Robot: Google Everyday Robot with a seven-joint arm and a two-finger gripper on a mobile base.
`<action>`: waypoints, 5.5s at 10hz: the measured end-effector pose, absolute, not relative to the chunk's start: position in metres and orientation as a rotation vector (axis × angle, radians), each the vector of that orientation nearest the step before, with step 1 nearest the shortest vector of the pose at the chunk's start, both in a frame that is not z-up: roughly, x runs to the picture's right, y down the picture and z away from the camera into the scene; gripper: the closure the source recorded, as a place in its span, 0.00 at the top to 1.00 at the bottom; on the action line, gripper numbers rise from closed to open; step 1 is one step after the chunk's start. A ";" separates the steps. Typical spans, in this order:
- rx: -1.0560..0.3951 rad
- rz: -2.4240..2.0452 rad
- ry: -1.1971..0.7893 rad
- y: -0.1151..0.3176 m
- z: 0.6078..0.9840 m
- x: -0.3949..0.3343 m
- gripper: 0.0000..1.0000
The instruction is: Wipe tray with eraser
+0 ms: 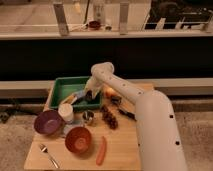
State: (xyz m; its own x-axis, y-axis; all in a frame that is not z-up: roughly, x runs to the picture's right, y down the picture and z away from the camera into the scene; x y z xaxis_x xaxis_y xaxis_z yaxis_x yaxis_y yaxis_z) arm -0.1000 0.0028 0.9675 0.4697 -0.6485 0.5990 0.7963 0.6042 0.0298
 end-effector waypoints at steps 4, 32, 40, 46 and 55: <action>-0.235 -0.907 -0.623 -0.025 0.973 -0.134 0.00; -0.197 -0.977 -0.624 -0.035 0.970 -0.175 0.00; -0.165 -1.052 -0.723 0.011 0.930 -0.188 0.00; -0.161 -1.002 -0.737 0.015 0.932 -0.173 0.00; -0.162 -1.003 -0.739 0.016 0.933 -0.175 0.00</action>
